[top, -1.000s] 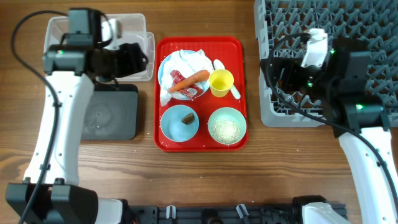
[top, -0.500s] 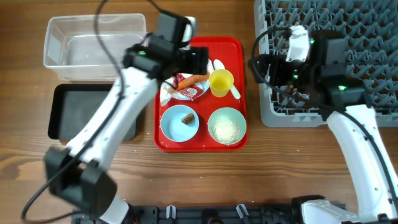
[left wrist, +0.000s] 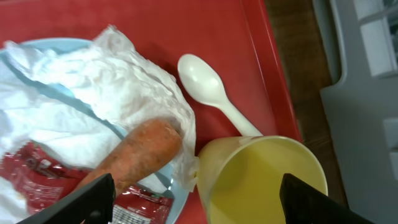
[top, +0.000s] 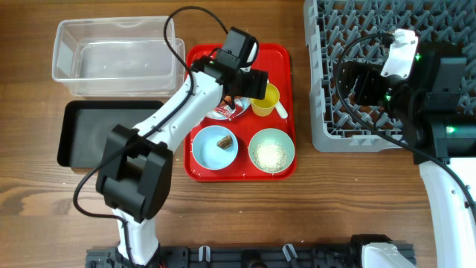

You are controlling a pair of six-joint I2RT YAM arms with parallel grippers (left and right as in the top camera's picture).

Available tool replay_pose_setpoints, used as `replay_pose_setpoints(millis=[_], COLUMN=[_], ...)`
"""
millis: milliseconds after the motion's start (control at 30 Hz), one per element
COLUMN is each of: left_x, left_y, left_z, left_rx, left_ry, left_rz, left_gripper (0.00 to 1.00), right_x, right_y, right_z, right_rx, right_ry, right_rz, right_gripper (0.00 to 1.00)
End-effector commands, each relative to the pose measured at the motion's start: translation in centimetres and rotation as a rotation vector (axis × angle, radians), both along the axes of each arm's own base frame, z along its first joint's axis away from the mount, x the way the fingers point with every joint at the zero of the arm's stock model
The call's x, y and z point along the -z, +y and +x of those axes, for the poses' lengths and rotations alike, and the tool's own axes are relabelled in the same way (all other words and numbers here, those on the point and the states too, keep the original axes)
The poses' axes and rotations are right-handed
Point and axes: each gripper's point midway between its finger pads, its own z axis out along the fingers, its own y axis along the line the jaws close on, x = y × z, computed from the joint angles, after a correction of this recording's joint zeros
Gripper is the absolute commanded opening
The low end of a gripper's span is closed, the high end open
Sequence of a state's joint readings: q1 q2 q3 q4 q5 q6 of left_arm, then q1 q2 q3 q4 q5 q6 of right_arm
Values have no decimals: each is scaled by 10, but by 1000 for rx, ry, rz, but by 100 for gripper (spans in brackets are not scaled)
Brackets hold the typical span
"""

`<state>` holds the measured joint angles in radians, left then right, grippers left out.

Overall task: Sort waste into correct bins and load items into the dishwasher rack
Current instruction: 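Reach the left gripper to the yellow cup and grasp it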

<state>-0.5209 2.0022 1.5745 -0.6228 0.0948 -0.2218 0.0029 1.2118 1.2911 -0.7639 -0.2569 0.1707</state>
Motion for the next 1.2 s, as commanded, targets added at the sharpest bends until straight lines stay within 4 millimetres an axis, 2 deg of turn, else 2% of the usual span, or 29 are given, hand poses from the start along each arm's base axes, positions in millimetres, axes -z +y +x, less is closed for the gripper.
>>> replay_pose_setpoints(millis=[0, 33, 167, 300, 433, 500, 533, 700, 800, 967, 1067, 1167], left_x=[18, 21, 24, 31, 53, 56, 56, 48, 30, -19, -54, -98], left_y=[-8, -8, -10, -15, -17, -16, -16, -18, -19, -13, -6, -8], left_z=[-8, -9, -6, -6, -13, -15, -15, -11, -9, -16, -27, -41], left_rx=[29, 29, 30, 38, 49, 49, 49, 49, 49, 46, 50, 101], left_ry=[45, 53, 46, 48, 93, 105, 104, 79, 46, -4, -24, -21], left_rz=[16, 21, 17, 18, 46, 53, 53, 37, 18, -13, -51, -200], left_gripper=[77, 73, 41, 29, 20, 13, 6, 4, 4, 4, 4, 4], right_x=[-5, -5, -2, 2, 4, 5, 6, 8, 8, 8, 8, 14], right_y=[-4, -5, -4, -4, -4, -5, -4, -4, -4, -4, -4, 5], right_z=[0, 0, 1, 1, 2, 2, 2, 3, 3, 3, 4, 6], right_rx=[11, 12, 11, 11, 11, 11, 11, 11, 11, 12, 11, -32], right_ry=[-13, -12, 0, 14, 23, 25, 28, 36, 35, 34, 35, 56], right_rz=[-25, -25, -24, -24, -24, -25, -24, -24, -23, -22, -22, 10], right_gripper=[99, 99, 95, 92, 91, 91, 91, 91, 91, 91, 91, 91])
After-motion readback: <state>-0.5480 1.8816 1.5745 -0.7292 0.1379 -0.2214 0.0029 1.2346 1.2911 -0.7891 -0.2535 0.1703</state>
